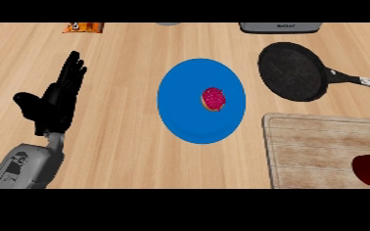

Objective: Pick the can from the cutting board and place it in the pan

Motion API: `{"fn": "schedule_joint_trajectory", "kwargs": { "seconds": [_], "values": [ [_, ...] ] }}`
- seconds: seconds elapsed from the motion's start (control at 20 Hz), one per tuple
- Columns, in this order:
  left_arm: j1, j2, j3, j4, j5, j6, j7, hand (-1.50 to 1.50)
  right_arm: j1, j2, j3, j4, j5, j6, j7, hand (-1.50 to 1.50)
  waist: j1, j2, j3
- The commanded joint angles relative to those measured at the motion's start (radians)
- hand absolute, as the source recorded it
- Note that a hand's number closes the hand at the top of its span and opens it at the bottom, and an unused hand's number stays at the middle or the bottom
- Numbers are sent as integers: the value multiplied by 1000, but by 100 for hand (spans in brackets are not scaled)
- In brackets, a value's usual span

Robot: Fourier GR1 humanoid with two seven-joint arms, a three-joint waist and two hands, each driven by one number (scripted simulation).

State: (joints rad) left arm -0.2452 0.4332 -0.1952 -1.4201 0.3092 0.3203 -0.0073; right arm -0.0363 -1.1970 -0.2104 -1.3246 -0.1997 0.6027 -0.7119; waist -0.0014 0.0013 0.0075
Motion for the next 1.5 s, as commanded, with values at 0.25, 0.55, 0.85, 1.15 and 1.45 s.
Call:
{"fn": "schedule_joint_trajectory", "kwargs": {
  "seconds": [0.25, 0.55, 0.85, 1.15, 1.45],
  "values": [
    [0, 26, 19, 3, 8, -43, 3, 0, 31, -207, 1, 81, 115, 119, -374, -150, 7, 2, -3],
    [7, 5, 16, -34, 0, -28, 15, 0, 19, -209, 71, 35, 123, 22, -377, -150, 22, 1, -6],
    [-16, -24, 9, 15, -23, -6, 12, 0, 64, -264, 147, -31, 85, 55, -434, -150, 3, 3, -6],
    [-1, 17, 59, 27, 6, -69, -1, 0, 133, -298, 184, -93, 135, -36, -422, -150, -12, -2, -7],
    [5, -2, 49, -9, -19, -58, 24, 0, 159, -289, 196, -23, 170, -98, -441, -150, 2, -1, -7]
  ]
}}
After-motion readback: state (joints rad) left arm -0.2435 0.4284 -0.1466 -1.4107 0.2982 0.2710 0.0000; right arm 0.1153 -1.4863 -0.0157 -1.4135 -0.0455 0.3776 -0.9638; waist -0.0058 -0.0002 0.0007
